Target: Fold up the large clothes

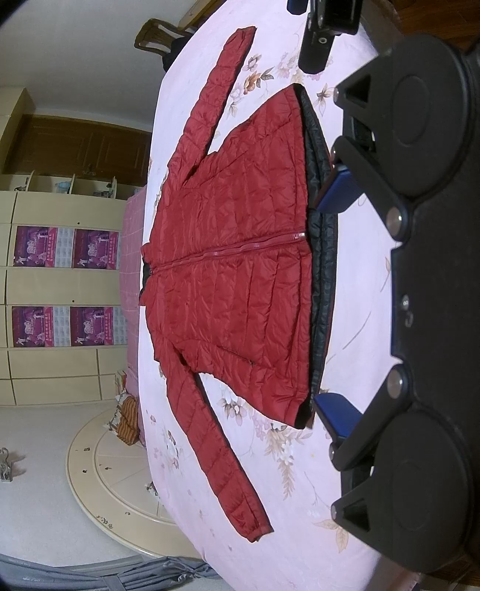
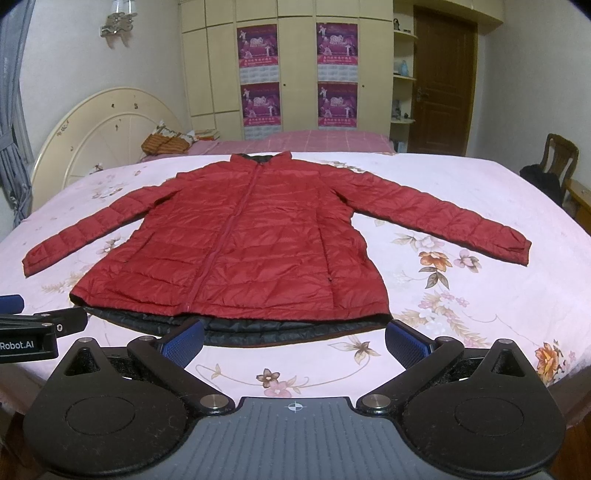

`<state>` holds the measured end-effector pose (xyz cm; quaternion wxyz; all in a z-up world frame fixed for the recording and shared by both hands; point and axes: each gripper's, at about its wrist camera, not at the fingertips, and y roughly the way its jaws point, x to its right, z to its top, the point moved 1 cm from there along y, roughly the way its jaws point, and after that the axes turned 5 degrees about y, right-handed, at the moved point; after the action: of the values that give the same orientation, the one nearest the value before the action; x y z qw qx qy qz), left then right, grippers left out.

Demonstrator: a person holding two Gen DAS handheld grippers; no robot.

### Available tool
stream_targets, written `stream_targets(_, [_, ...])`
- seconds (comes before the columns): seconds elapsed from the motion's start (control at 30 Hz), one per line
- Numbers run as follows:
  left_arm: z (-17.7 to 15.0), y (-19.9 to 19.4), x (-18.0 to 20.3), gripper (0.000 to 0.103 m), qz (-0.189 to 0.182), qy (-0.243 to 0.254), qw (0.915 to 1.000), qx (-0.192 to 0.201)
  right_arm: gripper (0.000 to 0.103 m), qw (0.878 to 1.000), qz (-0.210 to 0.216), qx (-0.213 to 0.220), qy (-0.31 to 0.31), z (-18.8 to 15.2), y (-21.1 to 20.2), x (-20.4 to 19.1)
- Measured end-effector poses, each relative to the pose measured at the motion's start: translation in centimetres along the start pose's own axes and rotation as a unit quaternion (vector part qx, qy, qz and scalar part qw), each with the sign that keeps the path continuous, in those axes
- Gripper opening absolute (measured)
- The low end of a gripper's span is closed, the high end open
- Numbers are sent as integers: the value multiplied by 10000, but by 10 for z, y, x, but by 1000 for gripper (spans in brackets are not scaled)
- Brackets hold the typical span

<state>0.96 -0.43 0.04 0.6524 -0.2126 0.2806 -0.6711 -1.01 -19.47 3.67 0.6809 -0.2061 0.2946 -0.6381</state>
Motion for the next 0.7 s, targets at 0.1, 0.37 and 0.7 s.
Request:
stream_targets(0.1, [0,1,1,103,4,-3,10000,-2,103,10000,-1,1,-8,0,0,0])
stream_targets(0.37, [0,1,1,103,1,-2,10000,-3,103,10000,-5,-2,0,0,-1,-1])
stream_targets(0.7, [1,2,1,103,-1,-5,10000,-4,103,10000,-3,4,-3,1,0,0])
